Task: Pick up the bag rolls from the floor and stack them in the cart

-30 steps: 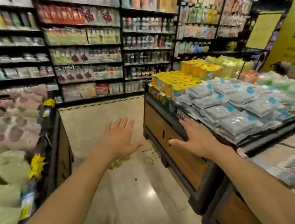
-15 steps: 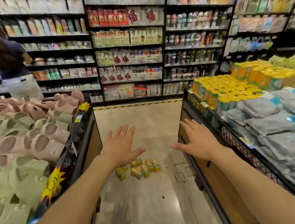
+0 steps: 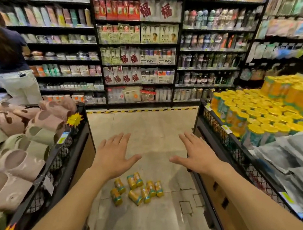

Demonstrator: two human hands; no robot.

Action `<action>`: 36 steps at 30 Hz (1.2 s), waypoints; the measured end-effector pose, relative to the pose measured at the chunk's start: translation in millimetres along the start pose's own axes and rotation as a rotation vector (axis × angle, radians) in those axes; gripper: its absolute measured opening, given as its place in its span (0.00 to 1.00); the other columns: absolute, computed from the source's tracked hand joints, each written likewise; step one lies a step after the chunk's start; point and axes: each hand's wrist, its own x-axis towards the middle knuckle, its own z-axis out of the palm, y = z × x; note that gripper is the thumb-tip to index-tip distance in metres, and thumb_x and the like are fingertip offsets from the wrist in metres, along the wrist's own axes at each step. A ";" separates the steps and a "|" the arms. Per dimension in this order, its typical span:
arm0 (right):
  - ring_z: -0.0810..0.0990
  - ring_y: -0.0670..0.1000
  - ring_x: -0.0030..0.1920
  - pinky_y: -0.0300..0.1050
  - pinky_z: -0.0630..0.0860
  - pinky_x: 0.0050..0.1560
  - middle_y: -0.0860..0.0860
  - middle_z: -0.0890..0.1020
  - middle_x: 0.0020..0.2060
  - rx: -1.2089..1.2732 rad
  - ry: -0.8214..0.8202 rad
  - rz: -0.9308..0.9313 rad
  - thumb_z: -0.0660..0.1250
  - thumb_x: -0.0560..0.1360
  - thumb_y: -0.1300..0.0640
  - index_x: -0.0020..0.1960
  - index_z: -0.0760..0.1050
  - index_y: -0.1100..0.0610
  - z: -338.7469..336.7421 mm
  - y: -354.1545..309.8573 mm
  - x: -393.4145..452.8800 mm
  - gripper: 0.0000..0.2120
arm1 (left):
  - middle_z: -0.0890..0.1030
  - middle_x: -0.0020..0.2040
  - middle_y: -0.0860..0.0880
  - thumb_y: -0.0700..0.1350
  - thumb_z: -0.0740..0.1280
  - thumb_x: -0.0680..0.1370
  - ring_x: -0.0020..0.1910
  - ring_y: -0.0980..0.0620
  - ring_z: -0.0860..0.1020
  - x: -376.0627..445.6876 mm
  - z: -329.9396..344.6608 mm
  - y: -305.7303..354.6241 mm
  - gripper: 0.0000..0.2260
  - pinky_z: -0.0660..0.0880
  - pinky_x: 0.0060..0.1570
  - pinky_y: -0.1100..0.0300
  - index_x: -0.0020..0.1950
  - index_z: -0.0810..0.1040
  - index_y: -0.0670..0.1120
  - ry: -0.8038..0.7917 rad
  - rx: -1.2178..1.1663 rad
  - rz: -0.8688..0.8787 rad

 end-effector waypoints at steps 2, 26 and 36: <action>0.48 0.54 0.82 0.55 0.46 0.81 0.53 0.50 0.83 -0.020 -0.016 0.001 0.52 0.71 0.21 0.83 0.46 0.51 5.3 1.3 41.3 0.51 | 0.59 0.81 0.49 0.75 0.50 0.75 0.80 0.48 0.59 34.9 14.1 -14.4 0.42 0.58 0.77 0.46 0.82 0.52 0.52 0.007 -0.013 -0.016; 0.47 0.54 0.82 0.53 0.46 0.80 0.52 0.50 0.83 0.057 -0.229 -0.028 0.53 0.72 0.22 0.83 0.47 0.52 137.0 111.3 429.8 0.51 | 0.56 0.82 0.48 0.78 0.46 0.70 0.81 0.47 0.55 385.6 198.9 -72.6 0.47 0.56 0.78 0.48 0.82 0.50 0.52 -0.254 -0.110 -0.081; 0.47 0.50 0.82 0.49 0.49 0.80 0.48 0.48 0.83 0.169 -0.375 0.028 0.59 0.69 0.23 0.83 0.44 0.50 382.6 165.2 509.7 0.54 | 0.52 0.83 0.51 0.73 0.57 0.75 0.81 0.50 0.52 428.4 470.9 -81.5 0.42 0.52 0.78 0.53 0.82 0.49 0.54 -0.339 -0.207 -0.126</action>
